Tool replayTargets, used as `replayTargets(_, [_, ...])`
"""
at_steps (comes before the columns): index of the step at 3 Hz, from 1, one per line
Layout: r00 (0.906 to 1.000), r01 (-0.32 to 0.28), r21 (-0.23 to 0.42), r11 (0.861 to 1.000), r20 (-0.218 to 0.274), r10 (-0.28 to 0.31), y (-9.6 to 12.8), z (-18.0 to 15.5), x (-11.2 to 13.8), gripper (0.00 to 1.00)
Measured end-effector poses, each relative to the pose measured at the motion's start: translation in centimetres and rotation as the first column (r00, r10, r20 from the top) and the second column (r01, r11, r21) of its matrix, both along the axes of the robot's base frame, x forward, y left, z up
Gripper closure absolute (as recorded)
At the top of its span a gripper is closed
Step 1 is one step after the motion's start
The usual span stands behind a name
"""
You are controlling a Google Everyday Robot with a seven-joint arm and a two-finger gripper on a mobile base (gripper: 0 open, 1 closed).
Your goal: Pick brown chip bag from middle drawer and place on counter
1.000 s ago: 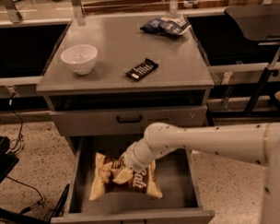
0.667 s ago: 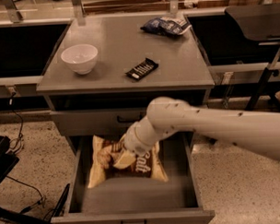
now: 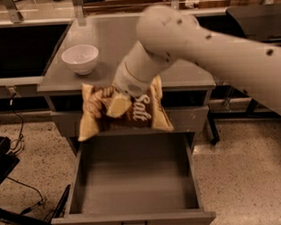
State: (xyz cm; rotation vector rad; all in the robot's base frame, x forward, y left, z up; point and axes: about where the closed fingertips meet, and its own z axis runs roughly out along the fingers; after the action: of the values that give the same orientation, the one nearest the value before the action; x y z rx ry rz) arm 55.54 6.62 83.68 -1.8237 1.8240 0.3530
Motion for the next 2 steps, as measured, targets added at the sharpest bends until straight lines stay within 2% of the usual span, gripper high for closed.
replayTargets(1, [0.9992, -0.04, 0.0, 0.999, 0.0, 0.04, 1.43, 2.84, 0.1, 1.0])
replayTargets(2, [0.9992, -0.04, 0.0, 0.999, 0.001, 0.04, 1.37, 2.86, 0.09, 1.0])
